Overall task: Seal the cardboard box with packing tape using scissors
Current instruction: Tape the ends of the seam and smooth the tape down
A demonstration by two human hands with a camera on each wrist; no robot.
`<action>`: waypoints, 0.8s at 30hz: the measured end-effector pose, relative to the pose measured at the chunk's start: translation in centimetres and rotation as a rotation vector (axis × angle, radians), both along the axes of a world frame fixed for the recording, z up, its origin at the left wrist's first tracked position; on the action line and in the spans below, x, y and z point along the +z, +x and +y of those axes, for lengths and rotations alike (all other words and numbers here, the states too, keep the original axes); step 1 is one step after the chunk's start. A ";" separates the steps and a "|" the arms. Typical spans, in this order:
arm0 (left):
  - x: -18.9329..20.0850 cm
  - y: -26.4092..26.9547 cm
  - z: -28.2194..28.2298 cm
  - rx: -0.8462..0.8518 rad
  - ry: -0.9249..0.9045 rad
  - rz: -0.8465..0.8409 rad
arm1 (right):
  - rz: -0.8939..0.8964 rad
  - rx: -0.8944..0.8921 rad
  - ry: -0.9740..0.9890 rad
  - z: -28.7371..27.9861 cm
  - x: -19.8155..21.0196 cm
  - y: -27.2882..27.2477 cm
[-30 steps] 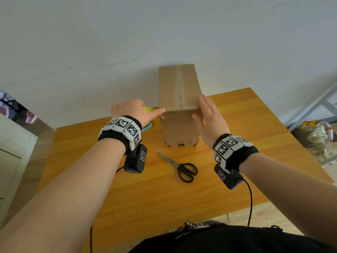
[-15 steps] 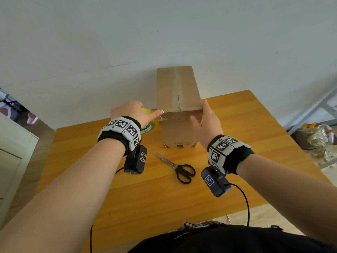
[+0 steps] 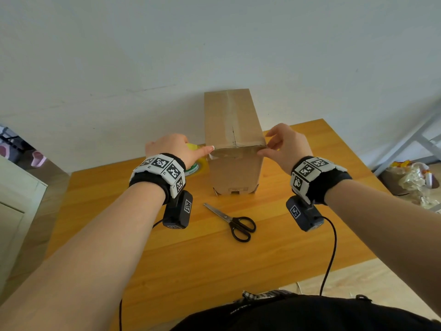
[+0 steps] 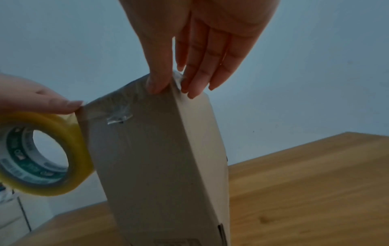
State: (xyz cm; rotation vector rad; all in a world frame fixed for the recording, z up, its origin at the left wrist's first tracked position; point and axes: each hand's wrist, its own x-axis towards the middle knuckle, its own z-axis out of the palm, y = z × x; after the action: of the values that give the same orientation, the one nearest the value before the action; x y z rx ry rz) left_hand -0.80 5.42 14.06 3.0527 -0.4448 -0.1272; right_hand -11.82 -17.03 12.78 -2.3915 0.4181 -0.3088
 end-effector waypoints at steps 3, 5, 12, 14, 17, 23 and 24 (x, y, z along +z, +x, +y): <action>0.2 -0.2 0.0 0.002 -0.003 -0.010 | -0.029 -0.024 0.022 -0.1 -0.2 0.2; 0.2 -0.2 0.1 0.007 -0.006 -0.007 | -0.026 -0.015 0.035 -0.3 -0.2 0.3; 0.4 -0.4 -0.1 0.011 0.012 -0.015 | -0.011 0.006 0.055 -0.6 -0.3 0.3; 0.3 -0.3 -0.2 0.011 0.004 -0.013 | -0.030 -0.026 0.060 -0.6 -0.4 0.5; 0.1 0.0 -0.2 0.008 0.005 -0.008 | -0.043 -0.117 0.048 -0.5 -0.7 0.7; 0.3 -0.1 -0.2 0.011 0.022 -0.011 | -0.024 -0.193 0.129 0.8 -0.7 1.0; 0.3 -0.1 -0.1 0.010 0.028 -0.014 | -0.017 -0.192 0.148 1.0 -0.7 1.0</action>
State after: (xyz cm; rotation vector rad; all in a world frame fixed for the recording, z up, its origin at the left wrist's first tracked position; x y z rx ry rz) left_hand -0.94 5.28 14.38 3.0850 -0.4318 -0.1130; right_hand -10.85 -15.98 12.10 -2.2071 0.6423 -0.3704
